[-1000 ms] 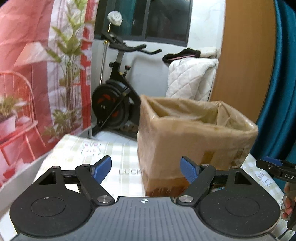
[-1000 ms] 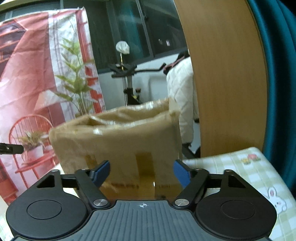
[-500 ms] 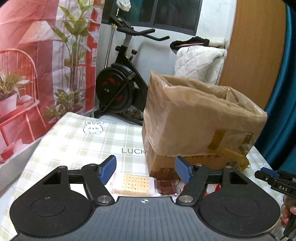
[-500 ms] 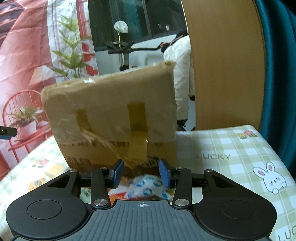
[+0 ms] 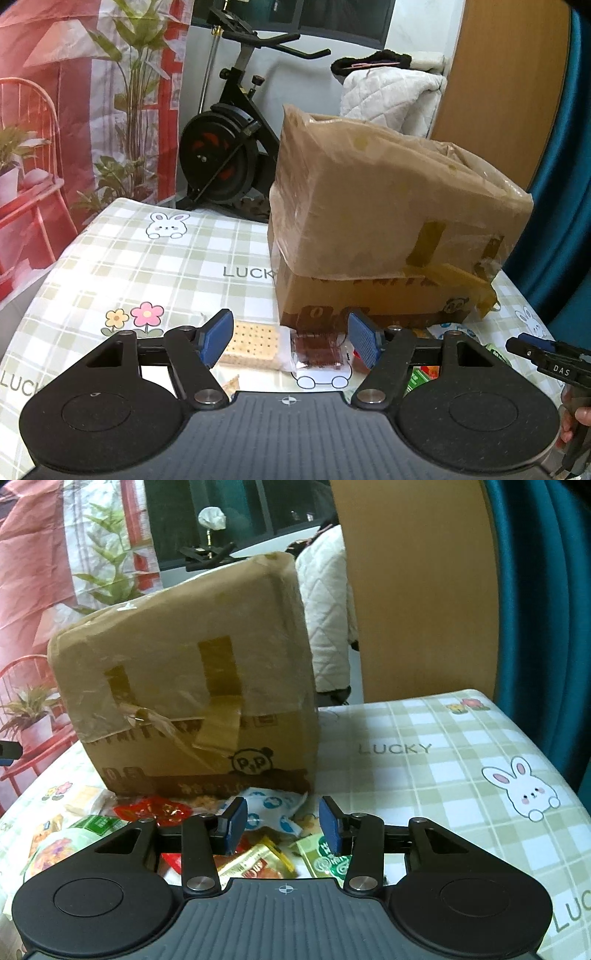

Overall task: Organize snacks
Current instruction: 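Move both tools back to the pile, right tool toward the small sachets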

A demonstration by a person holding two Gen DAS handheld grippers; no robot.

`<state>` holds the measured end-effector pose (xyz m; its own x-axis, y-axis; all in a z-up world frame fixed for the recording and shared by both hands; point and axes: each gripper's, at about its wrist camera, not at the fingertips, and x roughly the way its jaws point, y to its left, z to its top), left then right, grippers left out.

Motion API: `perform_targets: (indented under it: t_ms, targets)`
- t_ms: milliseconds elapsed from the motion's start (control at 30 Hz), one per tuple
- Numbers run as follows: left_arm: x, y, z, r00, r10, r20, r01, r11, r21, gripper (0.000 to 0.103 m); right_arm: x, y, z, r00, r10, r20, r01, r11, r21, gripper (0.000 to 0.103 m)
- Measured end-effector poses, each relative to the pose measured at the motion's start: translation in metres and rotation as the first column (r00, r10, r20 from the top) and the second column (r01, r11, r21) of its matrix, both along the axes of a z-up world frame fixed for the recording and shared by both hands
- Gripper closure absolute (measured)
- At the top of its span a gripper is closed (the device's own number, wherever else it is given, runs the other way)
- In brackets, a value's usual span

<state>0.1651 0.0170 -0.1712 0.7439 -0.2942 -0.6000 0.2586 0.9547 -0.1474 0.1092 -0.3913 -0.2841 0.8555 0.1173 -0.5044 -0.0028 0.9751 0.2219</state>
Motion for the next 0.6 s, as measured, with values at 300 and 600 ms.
perform_targets:
  t_ms: [300, 600]
  targets:
    - [-0.006, 0.006, -0.013, 0.999, 0.009, -0.044, -0.009, 1.000, -0.009, 0.032, -0.005, 0.002, -0.012, 0.995, 0.077, -0.070, -0.076, 0.997, 0.024, 0.061]
    - [-0.013, 0.011, -0.022, 0.996, 0.024, -0.083, -0.027, 0.999, -0.036, 0.033, 0.002, 0.047, -0.034, 0.948, 0.241, -0.210, -0.287, 0.929, -0.232, 0.042]
